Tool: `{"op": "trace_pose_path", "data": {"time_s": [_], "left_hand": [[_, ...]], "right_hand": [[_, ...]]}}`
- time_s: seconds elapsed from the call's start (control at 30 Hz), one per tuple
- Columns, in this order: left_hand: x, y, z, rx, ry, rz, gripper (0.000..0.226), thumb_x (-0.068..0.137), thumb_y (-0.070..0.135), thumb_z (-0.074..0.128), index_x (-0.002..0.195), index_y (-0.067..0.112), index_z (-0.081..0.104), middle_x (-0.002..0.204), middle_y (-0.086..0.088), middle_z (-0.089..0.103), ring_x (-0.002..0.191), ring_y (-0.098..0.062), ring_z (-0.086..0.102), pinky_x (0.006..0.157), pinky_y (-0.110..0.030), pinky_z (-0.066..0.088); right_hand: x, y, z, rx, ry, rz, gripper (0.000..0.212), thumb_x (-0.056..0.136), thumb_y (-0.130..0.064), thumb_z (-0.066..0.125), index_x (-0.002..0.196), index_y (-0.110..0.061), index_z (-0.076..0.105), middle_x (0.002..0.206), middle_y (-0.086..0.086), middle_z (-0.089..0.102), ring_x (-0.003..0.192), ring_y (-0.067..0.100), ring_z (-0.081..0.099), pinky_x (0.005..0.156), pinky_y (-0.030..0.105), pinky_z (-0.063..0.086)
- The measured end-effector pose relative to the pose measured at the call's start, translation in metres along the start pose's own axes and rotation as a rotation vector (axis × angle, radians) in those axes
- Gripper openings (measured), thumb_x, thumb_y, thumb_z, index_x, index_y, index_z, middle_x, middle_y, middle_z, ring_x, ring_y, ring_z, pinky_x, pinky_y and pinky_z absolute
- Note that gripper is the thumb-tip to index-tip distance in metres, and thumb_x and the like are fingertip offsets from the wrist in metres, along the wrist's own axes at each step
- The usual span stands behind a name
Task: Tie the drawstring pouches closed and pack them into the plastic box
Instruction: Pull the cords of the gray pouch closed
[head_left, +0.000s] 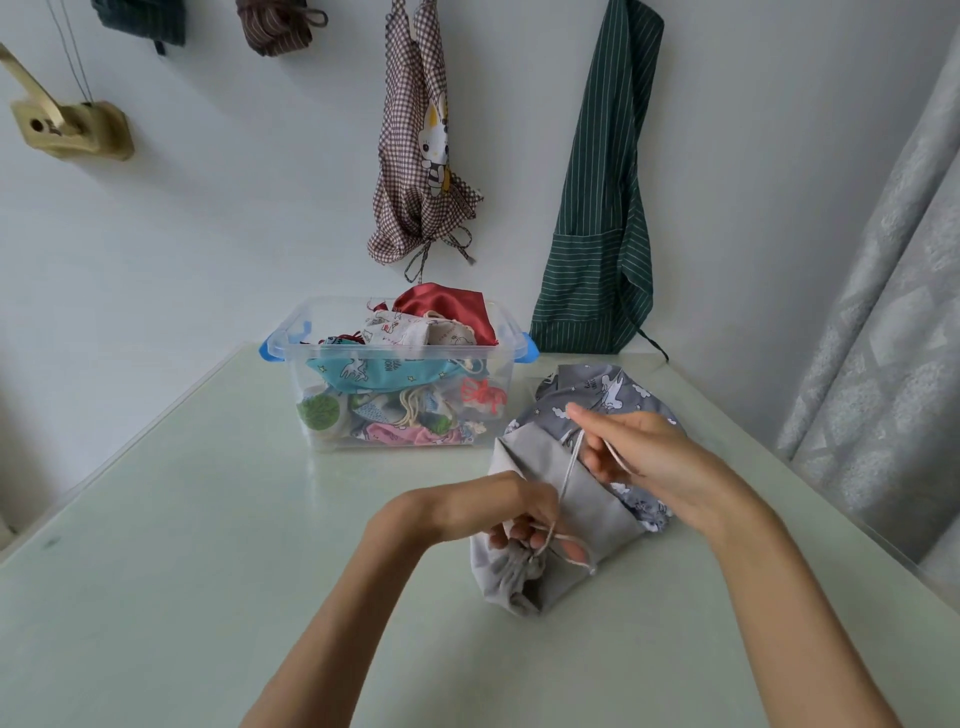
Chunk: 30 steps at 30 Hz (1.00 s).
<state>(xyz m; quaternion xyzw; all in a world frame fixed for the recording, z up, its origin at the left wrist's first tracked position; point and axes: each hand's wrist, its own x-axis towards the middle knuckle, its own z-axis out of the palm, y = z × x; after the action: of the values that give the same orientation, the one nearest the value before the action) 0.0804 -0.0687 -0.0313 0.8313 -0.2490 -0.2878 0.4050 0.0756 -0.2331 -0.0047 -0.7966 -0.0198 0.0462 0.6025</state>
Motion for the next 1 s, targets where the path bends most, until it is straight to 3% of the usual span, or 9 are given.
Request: {"op": "trace_pose_path", "data": {"time_s": [0.1,0.2,0.3,0.4,0.5,0.6,0.7,0.8,1.0], "left_hand": [[-0.002,-0.004,-0.002,0.030,0.003,0.040,0.036,0.096,0.026,0.052,0.066,0.010,0.065,0.062,0.008,0.048,0.058,-0.004,0.042,0.062,-0.018,0.039],[-0.002,-0.015,-0.006,-0.128,0.063,0.030,0.031,0.097,0.024,0.048,0.088,0.001,0.067,0.079,-0.008,0.051,0.067,-0.008,0.047,0.066,-0.017,0.044],[-0.003,-0.020,-0.013,-0.273,0.143,0.040,0.029,0.097,0.024,0.048,0.099,0.001,0.066,0.086,-0.010,0.052,0.070,-0.008,0.050,0.067,-0.015,0.046],[-0.005,-0.022,-0.020,-0.360,0.176,0.074,0.033,0.097,0.028,0.047,0.099,0.003,0.069,0.080,-0.002,0.056,0.071,-0.005,0.053,0.070,-0.016,0.047],[-0.007,-0.022,-0.022,-0.409,0.201,0.094,0.031,0.097,0.027,0.047,0.099,0.005,0.069,0.078,0.003,0.060,0.075,-0.006,0.055,0.072,-0.018,0.049],[-0.008,-0.024,-0.023,-0.454,0.228,0.109,0.028,0.096,0.026,0.050,0.098,0.007,0.070,0.081,0.002,0.063,0.077,-0.005,0.057,0.072,-0.017,0.051],[-0.008,-0.026,-0.024,-0.519,0.278,0.092,0.024,0.092,0.022,0.058,0.100,0.004,0.072,0.090,-0.002,0.070,0.079,-0.003,0.064,0.070,-0.017,0.053],[-0.005,-0.025,-0.022,-0.626,0.336,0.056,0.017,0.087,0.014,0.065,0.098,0.003,0.073,0.093,-0.007,0.074,0.077,-0.005,0.069,0.065,-0.015,0.054],[-0.003,-0.022,-0.023,-0.808,0.486,0.088,0.015,0.077,0.000,0.071,0.069,0.011,0.077,0.074,0.004,0.072,0.068,-0.001,0.066,0.064,-0.009,0.053]], "right_hand": [[0.007,0.006,0.012,0.073,-0.005,-0.004,0.035,0.093,-0.039,0.051,0.074,-0.015,0.067,0.073,0.004,0.066,0.062,0.010,0.054,0.067,0.019,0.044],[0.010,0.011,0.017,-0.040,-0.099,0.009,0.038,0.097,-0.044,0.038,0.111,-0.019,0.063,0.102,-0.004,0.072,0.083,0.007,0.059,0.076,0.021,0.043],[0.005,0.011,0.003,-0.245,-0.107,-0.044,0.033,0.098,-0.032,0.043,0.125,-0.018,0.054,0.112,-0.008,0.068,0.082,0.005,0.055,0.067,0.016,0.039],[-0.004,0.013,-0.013,-0.335,-0.379,-0.012,0.042,0.090,-0.017,0.060,0.130,-0.027,0.049,0.127,-0.012,0.059,0.087,0.006,0.063,0.078,0.009,0.047],[-0.004,0.014,-0.007,-0.330,-0.414,0.005,0.035,0.087,-0.012,0.065,0.121,-0.020,0.060,0.109,-0.004,0.067,0.070,0.010,0.065,0.072,0.016,0.049],[0.000,0.013,0.000,-0.260,-0.205,-0.022,0.011,0.086,-0.012,0.066,0.093,-0.006,0.071,0.074,0.005,0.068,0.053,0.003,0.060,0.057,0.013,0.048],[0.001,0.011,-0.006,-0.248,-0.015,-0.053,0.010,0.081,-0.014,0.072,0.072,-0.012,0.073,0.061,0.003,0.066,0.046,0.005,0.054,0.048,0.013,0.044],[-0.001,0.007,-0.011,-0.335,0.071,-0.113,0.008,0.078,-0.023,0.075,0.072,-0.017,0.076,0.057,-0.002,0.068,0.047,0.006,0.049,0.048,0.013,0.039],[-0.019,-0.015,-0.008,-0.438,-0.132,-0.200,0.008,0.076,-0.022,0.077,0.078,-0.014,0.078,0.058,0.000,0.068,0.047,-0.003,0.051,0.050,0.006,0.036]]}}
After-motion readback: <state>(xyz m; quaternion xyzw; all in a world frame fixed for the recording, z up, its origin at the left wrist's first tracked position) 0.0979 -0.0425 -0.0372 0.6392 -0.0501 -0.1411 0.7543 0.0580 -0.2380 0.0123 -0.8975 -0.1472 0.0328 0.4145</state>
